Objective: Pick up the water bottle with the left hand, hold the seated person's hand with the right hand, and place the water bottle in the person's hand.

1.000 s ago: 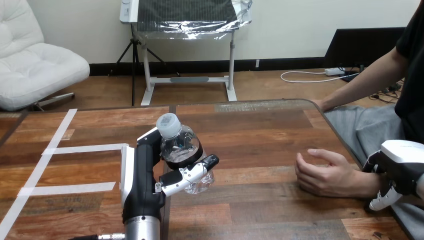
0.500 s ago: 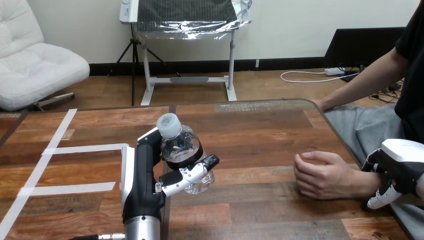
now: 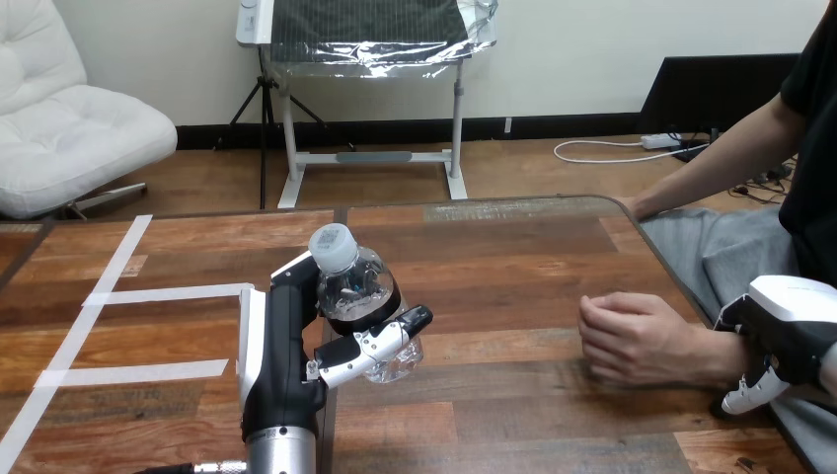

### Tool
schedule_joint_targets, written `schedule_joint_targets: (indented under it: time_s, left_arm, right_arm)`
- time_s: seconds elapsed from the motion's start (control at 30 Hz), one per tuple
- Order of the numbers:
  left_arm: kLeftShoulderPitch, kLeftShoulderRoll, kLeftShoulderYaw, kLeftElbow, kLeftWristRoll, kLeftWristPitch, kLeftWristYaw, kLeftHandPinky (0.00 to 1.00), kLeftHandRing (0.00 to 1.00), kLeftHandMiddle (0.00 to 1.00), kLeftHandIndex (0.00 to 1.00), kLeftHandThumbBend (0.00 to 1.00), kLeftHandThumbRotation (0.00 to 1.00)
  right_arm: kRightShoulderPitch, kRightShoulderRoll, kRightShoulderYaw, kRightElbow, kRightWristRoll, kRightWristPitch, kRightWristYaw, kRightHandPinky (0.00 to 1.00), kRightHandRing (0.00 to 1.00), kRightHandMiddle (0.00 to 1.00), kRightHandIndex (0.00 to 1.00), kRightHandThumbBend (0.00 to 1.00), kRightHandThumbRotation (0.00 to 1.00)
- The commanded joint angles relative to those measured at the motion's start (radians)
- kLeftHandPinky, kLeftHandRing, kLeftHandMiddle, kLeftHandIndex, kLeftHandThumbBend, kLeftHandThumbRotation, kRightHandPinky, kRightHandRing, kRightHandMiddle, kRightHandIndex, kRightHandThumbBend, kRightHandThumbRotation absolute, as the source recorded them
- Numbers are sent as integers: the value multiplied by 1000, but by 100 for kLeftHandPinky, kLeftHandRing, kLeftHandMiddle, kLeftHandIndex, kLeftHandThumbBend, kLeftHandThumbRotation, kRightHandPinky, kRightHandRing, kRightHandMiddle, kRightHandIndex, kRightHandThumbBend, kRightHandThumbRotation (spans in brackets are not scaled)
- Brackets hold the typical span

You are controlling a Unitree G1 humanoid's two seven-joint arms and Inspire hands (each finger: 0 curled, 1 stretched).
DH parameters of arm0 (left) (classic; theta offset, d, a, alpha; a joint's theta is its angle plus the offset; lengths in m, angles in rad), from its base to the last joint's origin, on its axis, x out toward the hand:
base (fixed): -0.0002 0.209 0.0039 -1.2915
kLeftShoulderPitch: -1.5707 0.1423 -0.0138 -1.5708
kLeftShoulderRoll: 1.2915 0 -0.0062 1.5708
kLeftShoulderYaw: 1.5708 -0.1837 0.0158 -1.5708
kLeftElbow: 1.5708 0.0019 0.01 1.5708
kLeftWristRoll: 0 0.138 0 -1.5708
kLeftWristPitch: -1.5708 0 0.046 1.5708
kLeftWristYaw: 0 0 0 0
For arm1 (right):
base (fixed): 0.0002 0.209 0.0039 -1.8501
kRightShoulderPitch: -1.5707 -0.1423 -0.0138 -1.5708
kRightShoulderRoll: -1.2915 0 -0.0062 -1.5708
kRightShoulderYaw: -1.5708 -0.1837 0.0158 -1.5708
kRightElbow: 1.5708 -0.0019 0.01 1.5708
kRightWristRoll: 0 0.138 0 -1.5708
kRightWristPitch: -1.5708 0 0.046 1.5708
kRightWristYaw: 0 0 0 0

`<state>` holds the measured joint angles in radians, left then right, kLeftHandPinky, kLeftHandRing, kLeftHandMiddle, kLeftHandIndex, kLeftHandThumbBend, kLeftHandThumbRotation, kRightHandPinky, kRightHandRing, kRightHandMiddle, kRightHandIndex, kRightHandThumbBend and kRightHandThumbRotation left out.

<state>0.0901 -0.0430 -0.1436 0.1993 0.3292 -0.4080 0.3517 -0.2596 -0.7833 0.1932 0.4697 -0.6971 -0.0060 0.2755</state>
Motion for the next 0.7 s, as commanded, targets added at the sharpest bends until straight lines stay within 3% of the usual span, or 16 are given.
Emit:
schedule_joint_targets:
  time_s: [0.0, 0.67]
  left_arm:
    - [-34, -6, 1, -70, 16, -22, 11, 39, 41, 45, 47, 67, 0]
    - [-33, -7, 3, -69, 14, -22, 13, 38, 41, 44, 47, 66, 0]
  right_arm:
    - [-78, 5, -1, 13, 18, -18, -23, 46, 52, 58, 59, 75, 0]
    - [-95, 11, 27, 42, 14, -43, -6, 45, 51, 58, 59, 75, 0]
